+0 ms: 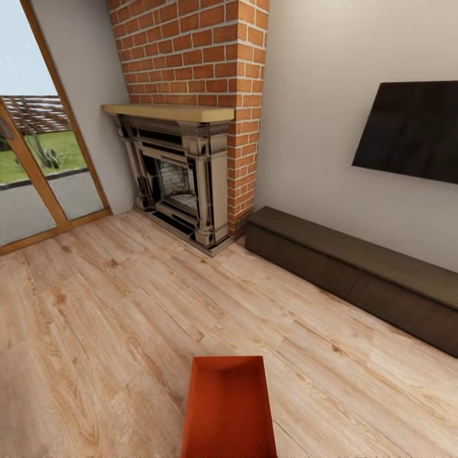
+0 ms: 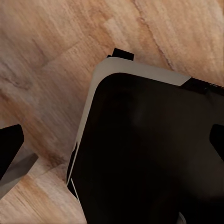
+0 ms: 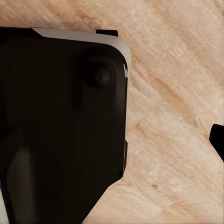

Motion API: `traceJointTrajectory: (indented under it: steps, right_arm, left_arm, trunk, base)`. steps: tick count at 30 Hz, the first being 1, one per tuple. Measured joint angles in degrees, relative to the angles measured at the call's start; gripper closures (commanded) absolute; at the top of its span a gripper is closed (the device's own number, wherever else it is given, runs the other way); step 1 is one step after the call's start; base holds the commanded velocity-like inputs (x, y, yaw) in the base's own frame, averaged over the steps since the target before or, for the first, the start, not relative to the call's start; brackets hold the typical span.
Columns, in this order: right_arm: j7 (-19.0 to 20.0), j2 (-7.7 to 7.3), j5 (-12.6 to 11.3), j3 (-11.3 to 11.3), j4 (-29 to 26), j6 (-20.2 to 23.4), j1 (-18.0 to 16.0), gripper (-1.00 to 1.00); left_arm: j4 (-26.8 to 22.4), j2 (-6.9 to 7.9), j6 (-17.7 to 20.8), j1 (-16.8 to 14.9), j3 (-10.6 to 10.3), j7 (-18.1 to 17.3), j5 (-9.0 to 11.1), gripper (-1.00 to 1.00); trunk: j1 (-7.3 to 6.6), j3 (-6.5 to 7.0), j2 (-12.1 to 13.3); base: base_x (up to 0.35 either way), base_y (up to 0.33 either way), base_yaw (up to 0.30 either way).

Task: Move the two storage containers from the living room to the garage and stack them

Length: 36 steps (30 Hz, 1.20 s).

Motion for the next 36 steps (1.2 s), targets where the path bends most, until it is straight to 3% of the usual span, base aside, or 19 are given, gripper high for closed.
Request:
traceJointTrajectory:
  steps: [36]
  right_arm:
    - [0.0,0.0,0.03,0.0,0.0,0.0,0.0,-1.0]
  left_arm:
    - [0.0,0.0,0.0,0.0,0.0,-0.01,0.0,-1.0]
  trunk:
    - [0.0,-3.32,0.0]
  base:
    - [0.0,0.0,0.0]
